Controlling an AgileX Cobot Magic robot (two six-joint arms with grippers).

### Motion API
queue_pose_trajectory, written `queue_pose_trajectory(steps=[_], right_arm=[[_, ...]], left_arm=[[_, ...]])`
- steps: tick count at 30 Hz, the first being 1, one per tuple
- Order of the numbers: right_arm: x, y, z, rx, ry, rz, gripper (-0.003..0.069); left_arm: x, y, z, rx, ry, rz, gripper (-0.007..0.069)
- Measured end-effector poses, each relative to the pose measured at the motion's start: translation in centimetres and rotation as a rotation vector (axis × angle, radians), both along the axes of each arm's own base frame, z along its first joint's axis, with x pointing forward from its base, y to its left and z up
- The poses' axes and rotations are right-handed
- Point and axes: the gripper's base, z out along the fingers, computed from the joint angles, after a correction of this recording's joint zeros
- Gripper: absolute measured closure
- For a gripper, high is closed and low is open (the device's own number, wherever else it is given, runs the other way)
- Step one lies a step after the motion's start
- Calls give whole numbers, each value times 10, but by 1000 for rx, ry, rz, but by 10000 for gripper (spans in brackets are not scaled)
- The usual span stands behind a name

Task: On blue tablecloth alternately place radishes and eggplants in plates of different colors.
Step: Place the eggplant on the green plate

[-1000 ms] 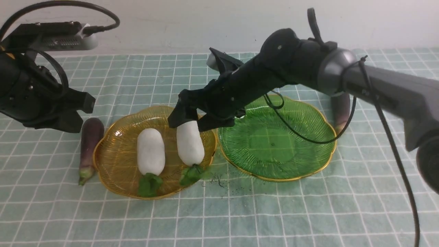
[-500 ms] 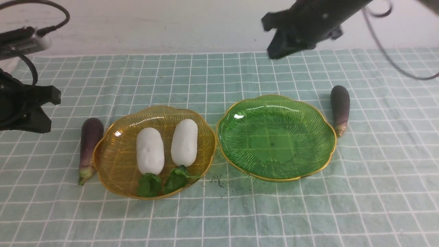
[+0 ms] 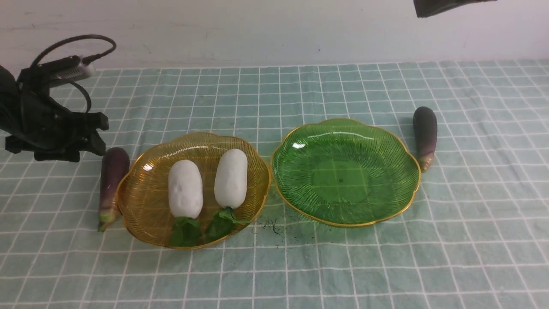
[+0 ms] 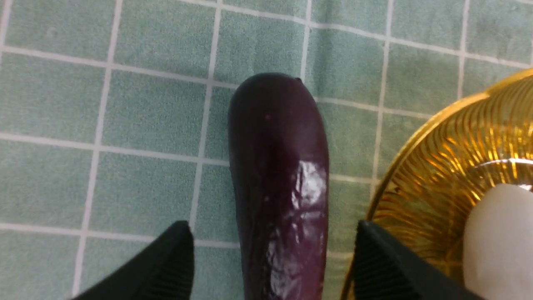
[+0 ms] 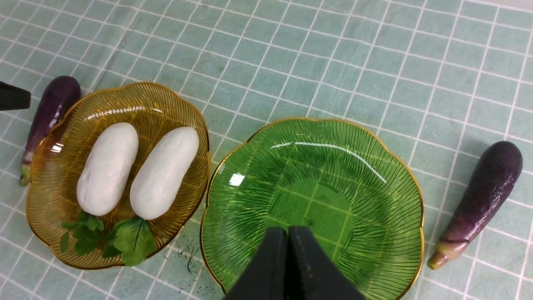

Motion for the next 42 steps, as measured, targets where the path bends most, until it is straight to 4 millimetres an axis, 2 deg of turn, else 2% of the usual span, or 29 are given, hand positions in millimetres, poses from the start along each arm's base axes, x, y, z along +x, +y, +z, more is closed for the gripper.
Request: queue_pose_trajectory(steps=[4,8,12,14,16,18,19,22,25,27,28,30,32,35,37,40,42], right_arm=[[0,0,0,2,1,-3,673],[0,0,0,0,1,-3,673],[0,0,0,1,1,-4,673],[0,-1,0,-6,-1,-7,673],[1,-3,-1,-21,-2,-31,673],[3,-8,-1,-47,-5,-78,673],[5,-14,-1,-58,-5,-120,673],[9,-29,-2,-85,-10,-201,673],[14,-48,-2,-102,-11,-284,673],[18,-59,-4,-106,-3,-328,673],[21,-67,-7,-105,7,-357,673],[29,-79,-14,-102,32,-401,673],[40,-89,-25,-95,66,-433,673],[60,-100,-49,-90,132,-460,668],[75,-103,-69,-86,169,-463,657],[96,-103,-96,-85,208,-460,619],[109,-102,-116,-81,234,-458,580]], left_arm=[[10,2,-19,-10,17,11,44],[15,2,-34,-28,40,22,36],[17,3,-45,-35,58,26,107],[17,3,-46,-35,61,26,237],[17,3,-45,-30,62,21,260],[18,4,-35,-18,61,6,253],[19,4,-24,-14,46,2,253],[22,2,20,-17,-45,-6,253],[23,-10,65,-65,-150,-22,253],[23,-30,98,-103,-231,-81,253],[23,-46,113,-131,-267,-130,253],[22,-78,133,-192,-309,-217,253],[19,-113,142,-245,-324,-300,253],[14,-170,140,-297,-315,-421,253],[10,-207,130,-313,-290,-496,253],[8,-248,108,-307,-260,-563,253],[9,-268,90,-290,-238,-589,253]])
